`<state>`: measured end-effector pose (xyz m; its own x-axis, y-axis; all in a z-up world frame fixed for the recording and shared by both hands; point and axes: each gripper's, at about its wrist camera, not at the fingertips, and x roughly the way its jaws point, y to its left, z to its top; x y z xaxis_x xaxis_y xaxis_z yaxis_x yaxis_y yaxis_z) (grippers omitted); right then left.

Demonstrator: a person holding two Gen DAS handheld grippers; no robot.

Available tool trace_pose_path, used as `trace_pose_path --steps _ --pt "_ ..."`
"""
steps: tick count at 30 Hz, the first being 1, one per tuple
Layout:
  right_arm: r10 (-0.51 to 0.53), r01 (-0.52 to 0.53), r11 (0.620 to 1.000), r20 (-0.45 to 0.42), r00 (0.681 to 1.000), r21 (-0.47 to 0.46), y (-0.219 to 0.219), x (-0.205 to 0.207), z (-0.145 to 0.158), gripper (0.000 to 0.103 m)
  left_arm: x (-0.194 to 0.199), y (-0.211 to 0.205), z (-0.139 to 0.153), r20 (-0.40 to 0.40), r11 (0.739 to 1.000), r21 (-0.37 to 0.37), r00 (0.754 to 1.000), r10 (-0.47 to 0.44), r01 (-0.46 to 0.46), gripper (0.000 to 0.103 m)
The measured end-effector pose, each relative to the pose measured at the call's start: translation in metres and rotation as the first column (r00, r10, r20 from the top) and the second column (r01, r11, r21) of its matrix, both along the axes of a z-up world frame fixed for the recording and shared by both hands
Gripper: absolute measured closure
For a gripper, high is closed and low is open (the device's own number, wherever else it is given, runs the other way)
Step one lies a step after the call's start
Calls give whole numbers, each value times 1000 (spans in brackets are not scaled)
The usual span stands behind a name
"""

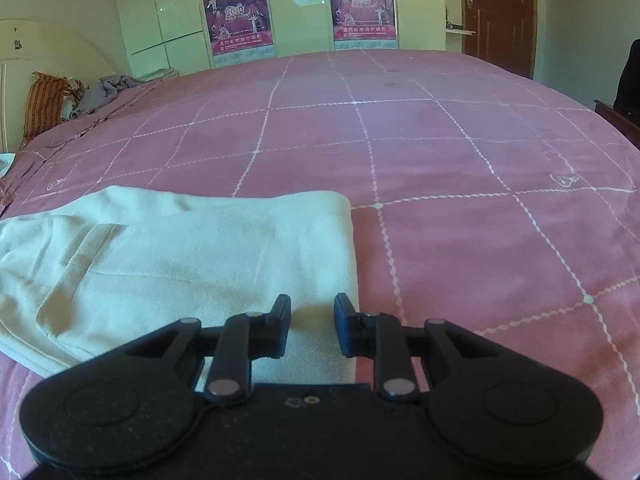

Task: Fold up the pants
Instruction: 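Grasp the leg cuffs with the left gripper and lift them, then carry the cuffs over toward the waistband with the left gripper and release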

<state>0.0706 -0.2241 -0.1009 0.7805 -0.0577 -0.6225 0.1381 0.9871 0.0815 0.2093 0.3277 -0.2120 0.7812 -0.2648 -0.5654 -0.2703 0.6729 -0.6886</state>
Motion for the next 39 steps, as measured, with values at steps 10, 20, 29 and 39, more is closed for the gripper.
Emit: trace_pose_path --steps 10,20,29,39 --pt "-102 97 993 67 993 72 -50 -30 9 77 2 -61 126 220 955 274 959 -177 113 86" --pt "-242 232 966 82 967 112 -110 -57 0 76 20 -218 202 242 744 580 802 -546 331 86" --pt "-290 277 952 95 952 130 -145 -72 -15 76 12 -349 206 80 473 743 639 -765 474 86" --pt "-322 292 928 105 941 230 -162 -79 -21 75 -19 -430 187 -147 142 846 482 -864 514 85"
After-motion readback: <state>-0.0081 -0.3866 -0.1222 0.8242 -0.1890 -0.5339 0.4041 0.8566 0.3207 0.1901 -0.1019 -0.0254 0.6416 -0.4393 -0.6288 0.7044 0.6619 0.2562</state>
